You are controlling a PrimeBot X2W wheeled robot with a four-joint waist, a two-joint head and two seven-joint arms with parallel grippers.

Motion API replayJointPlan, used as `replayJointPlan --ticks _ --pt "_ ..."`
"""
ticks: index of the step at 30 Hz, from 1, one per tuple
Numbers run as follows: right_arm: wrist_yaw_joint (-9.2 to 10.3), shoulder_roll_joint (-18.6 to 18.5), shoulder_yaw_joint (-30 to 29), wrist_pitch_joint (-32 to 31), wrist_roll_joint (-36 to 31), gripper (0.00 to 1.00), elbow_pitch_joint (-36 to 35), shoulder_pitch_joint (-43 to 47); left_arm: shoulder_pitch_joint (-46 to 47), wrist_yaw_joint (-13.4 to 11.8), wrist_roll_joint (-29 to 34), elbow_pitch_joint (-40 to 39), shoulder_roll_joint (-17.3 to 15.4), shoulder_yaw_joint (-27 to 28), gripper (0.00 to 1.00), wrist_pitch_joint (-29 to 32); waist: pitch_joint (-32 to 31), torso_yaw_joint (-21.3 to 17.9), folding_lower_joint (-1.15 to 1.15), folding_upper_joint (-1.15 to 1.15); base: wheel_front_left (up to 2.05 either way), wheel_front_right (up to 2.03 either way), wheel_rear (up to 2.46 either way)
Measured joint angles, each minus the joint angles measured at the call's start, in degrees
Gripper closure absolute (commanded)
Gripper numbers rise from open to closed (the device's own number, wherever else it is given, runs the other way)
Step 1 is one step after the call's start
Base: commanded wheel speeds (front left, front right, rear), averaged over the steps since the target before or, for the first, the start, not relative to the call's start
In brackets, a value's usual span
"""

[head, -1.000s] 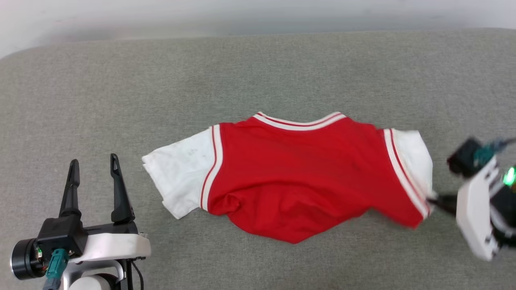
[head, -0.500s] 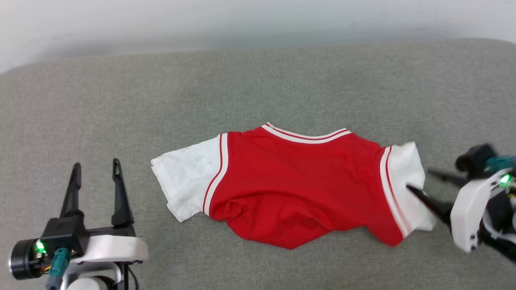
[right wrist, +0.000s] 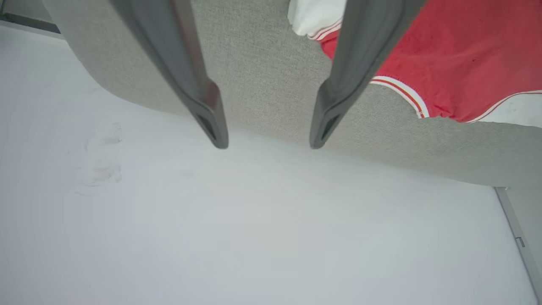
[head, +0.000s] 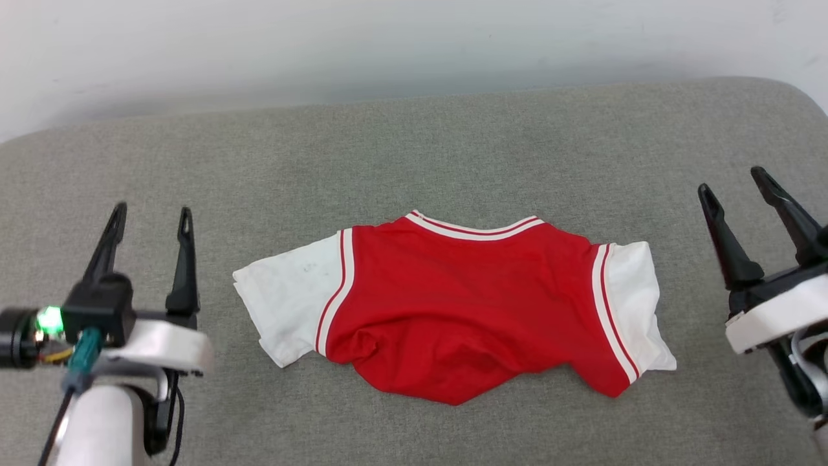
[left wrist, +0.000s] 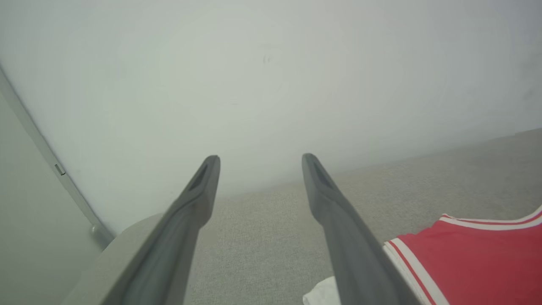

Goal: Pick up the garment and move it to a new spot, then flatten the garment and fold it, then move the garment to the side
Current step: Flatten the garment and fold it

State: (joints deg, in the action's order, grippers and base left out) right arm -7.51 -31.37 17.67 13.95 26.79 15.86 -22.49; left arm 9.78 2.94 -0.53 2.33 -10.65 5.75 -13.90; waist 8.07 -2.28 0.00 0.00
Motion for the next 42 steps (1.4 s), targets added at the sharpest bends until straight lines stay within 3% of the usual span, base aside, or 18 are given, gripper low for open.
replayJointPlan --ticks 5,11,14,15,21,28,42 --pt "-0.01 9.54 -11.00 0.91 -10.37 0.00 -7.77 7.82 6.77 2.23 0.89 0.62 -3.68 -2.61 0.00 6.28 0.82 -0.16 0.00 0.00 0.00 0.00 0.00" --pt "-0.01 17.09 -16.41 1.10 -16.38 0.00 -15.49 14.05 15.18 4.15 -2.78 1.65 -9.07 -7.34 0.00 17.93 2.45 -0.58 0.00 0.00 0.00 0.00 0.00" --pt "0.00 20.19 -17.37 1.12 -17.63 0.00 -18.17 16.90 21.59 4.45 -12.47 2.67 -15.89 -16.11 0.00 31.06 4.01 -1.04 0.00 0.00 0.00 0.00 0.00" --pt "0.00 21.26 -17.83 1.13 -18.26 0.00 -19.96 17.07 25.28 4.44 -19.73 2.60 -20.80 -21.31 0.00 39.10 5.09 -1.42 0.01 0.00 0.00 0.00 0.00" --pt "0.00 21.80 -17.25 1.13 -18.96 0.00 -21.41 16.84 30.75 4.45 -31.99 2.75 -28.32 -31.22 0.00 54.04 7.80 -2.29 0.01 0.00 0.00 0.00 0.00" --pt "0.00 21.84 -16.57 1.13 -19.25 0.00 -22.21 15.00 34.77 4.45 -40.08 5.80 -32.88 -38.87 0.00 64.08 11.50 -3.61 0.01 0.00 0.00 0.00 0.00" --pt "0.00 22.09 -15.11 1.13 -19.29 0.00 -21.26 12.04 36.94 4.20 -47.74 13.49 -35.39 -48.30 0.00 68.01 15.61 -5.55 0.00 0.00 0.00 0.00 0.00"
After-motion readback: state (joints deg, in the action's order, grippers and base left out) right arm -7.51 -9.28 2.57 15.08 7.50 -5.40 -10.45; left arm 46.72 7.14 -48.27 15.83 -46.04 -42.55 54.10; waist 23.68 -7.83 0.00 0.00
